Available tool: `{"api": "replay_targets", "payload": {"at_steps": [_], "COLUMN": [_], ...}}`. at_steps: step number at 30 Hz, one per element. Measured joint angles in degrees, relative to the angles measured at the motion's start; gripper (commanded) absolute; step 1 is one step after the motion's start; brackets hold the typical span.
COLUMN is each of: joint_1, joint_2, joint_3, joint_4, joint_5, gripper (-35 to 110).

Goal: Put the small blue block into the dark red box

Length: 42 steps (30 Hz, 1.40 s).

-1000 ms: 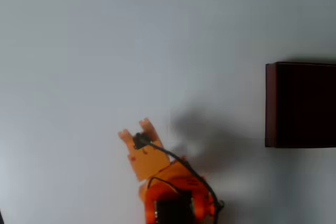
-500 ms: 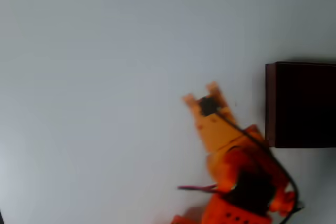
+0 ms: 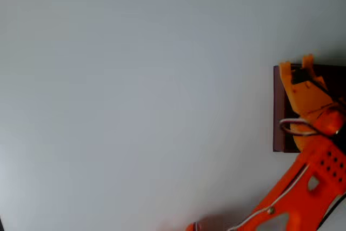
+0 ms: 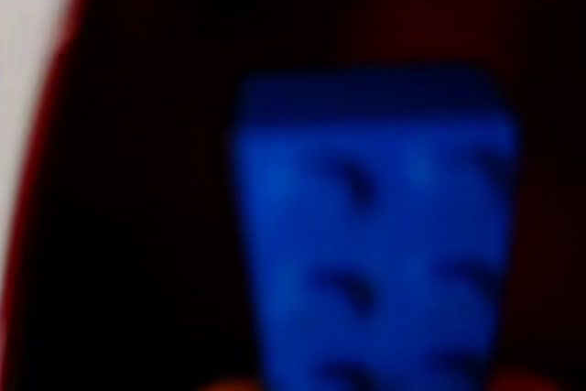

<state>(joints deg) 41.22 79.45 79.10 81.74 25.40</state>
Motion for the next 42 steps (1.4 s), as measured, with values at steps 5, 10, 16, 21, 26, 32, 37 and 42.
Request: {"api": "replay_targets", "payload": {"at_steps": [5,10,16,21,26,32,37,42], "joint_1": [1.4,-0.2,-7.4,-20.0,-33.8,-50.9,-58.1,-59.1], "joint_2": [-4.8,-3.9,13.9,35.5,53.3,71.8,89.7,108.9], "joint_3": [-0.7,1.1,15.6,32.3,45.9,65.8,79.8,88.8], "joint_4": [-2.8,-3.3,-6.0,-9.4,-11.5,-17.1,-15.7,-7.5], "joint_5": [-1.5,-3.8,-8.9,-16.8,-23.2,-25.4,-28.2,-29.5], "gripper": [17,17,2,0,0,0,0,0]}}
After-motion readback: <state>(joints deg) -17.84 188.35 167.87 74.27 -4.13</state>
